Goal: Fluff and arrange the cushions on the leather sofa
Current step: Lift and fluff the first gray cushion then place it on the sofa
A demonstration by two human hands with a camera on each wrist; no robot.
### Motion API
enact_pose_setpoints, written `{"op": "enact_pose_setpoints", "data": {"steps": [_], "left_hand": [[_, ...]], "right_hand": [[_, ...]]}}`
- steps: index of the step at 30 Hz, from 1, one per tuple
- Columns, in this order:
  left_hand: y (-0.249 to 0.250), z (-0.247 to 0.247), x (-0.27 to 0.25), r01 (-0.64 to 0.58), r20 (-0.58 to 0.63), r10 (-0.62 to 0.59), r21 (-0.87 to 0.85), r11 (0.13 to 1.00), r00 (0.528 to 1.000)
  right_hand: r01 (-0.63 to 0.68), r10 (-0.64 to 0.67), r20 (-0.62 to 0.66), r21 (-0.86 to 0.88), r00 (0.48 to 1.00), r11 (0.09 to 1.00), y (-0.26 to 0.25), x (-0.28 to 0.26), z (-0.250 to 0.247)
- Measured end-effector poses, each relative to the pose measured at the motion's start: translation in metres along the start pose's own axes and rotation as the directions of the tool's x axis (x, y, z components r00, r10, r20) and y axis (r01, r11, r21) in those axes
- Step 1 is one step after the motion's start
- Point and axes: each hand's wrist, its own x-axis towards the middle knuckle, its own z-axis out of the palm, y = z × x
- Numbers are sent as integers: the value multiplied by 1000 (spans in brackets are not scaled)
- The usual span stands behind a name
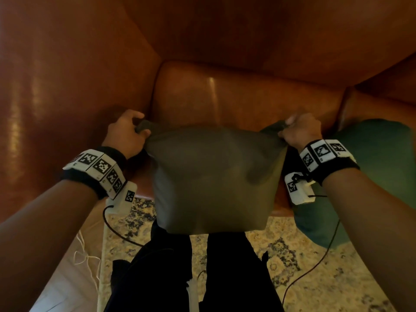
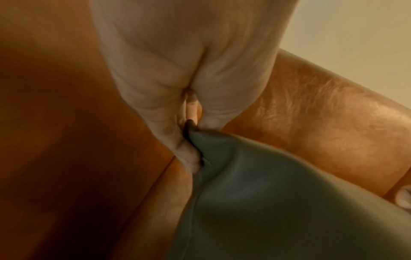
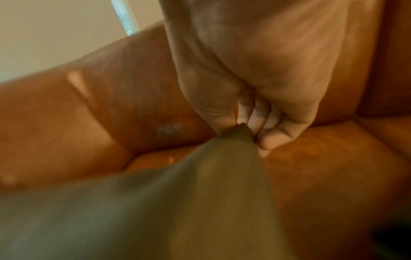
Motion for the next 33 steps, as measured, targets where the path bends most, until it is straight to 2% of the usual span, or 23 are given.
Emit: {"op": "enact_pose_setpoints", "data": {"steps": [3,6,8,9,10,12,14,16,18,22,25,28,31,33], "left_hand": [[6,1,0,3,-10,-3,-10,1000,1000],[7,1,0,17,-25,-18,-34,999,1000],[8,1,-2,9,-50,-10,-22,1000,999],[9,2,-5,-1,-63,0,-13,1000,998],[10,3,-6,-10,-74,9,-10,1000,997],[13,5,-9,-23,-93,22,-18,1000,995],[12,6,-10,-21,-104,17,-36,999,994],[9,7,-9,-27,-109,21,-52,998,994],[6,7,-8,-28,-115,22,-51,998,993],[4,12,-8,-59,-139,52,-48,997,989],[3,19,-9,-93,-135,79,-99,991,988],[6,25,-9,-100,-87,89,-125,987,992],[3,32,-12,30,18,-28,-148,989,999],[-5,38,-20,58,138,-25,-246,967,990]], "right_hand": [[-137,134,30,249,991,959,6,-1,0],[-263,245,106,536,964,802,14,0,2],[-337,296,170,593,940,731,13,-2,5],[-369,324,181,551,929,748,14,-1,7],[-362,329,155,472,932,804,16,-3,8],[-218,214,40,218,976,951,14,-6,4],[-75,75,15,48,997,996,18,-2,2],[-10,10,6,2,1000,1000,17,1,-2],[32,-32,13,-15,999,999,17,3,-3],[-63,63,-21,20,998,998,19,4,-14],[-141,139,28,296,990,945,24,19,-26],[-200,158,146,348,977,916,24,17,-27],[-67,47,121,173,992,983,19,6,-17],[-10,-14,109,219,994,976,18,-5,-9]]}}
